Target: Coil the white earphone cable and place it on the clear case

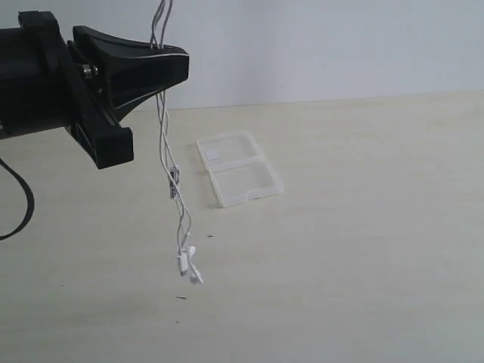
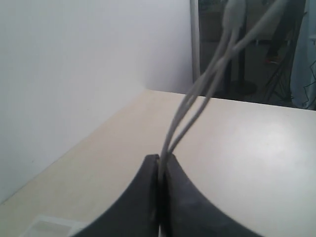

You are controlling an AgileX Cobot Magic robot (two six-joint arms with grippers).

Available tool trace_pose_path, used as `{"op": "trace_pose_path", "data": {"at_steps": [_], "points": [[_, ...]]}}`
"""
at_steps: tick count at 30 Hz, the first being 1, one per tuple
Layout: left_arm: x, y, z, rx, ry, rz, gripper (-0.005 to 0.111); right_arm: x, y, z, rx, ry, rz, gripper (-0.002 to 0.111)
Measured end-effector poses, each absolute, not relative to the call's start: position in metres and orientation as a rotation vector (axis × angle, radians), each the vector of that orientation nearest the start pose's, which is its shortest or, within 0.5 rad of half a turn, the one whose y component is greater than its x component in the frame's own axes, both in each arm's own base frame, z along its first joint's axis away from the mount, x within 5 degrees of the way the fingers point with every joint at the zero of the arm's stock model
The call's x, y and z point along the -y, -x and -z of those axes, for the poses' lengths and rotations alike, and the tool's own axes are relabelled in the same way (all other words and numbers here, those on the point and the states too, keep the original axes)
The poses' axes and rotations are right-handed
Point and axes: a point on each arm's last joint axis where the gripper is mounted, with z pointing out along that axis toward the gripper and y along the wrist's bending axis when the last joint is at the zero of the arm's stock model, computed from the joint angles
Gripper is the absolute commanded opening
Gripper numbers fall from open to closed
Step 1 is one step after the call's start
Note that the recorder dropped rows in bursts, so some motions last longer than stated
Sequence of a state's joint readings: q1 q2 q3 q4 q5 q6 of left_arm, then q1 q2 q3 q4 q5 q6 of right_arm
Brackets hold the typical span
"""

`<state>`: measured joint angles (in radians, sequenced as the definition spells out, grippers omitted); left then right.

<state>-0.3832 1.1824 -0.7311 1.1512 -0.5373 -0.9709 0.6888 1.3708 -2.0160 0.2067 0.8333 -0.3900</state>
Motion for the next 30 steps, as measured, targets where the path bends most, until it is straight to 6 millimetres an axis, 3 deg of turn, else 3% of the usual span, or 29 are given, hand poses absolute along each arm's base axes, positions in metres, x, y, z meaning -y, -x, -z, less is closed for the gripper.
{"op": "trace_pose_path", "data": {"at_steps": [5,10,20,30], "points": [[0.128,-0.211,-0.328,-1.526,-0.753,0.564,0.000,-0.152,-0.178,-0.577,-1.555,0.840,-0.349,0.000],[0.123,-0.207,-0.331,-1.540,-0.752,0.528,0.000,-0.152,-0.184,-0.567,-1.626,0.824,-0.325,0.000],[0.107,-0.206,-0.337,-1.556,-0.708,0.522,0.000,-0.168,-0.206,-0.513,-1.825,0.863,-0.296,0.000],[0.107,-0.205,-0.336,-1.566,-0.722,0.554,0.000,-0.178,-0.216,-0.451,-1.900,0.860,-0.323,0.000]]}}
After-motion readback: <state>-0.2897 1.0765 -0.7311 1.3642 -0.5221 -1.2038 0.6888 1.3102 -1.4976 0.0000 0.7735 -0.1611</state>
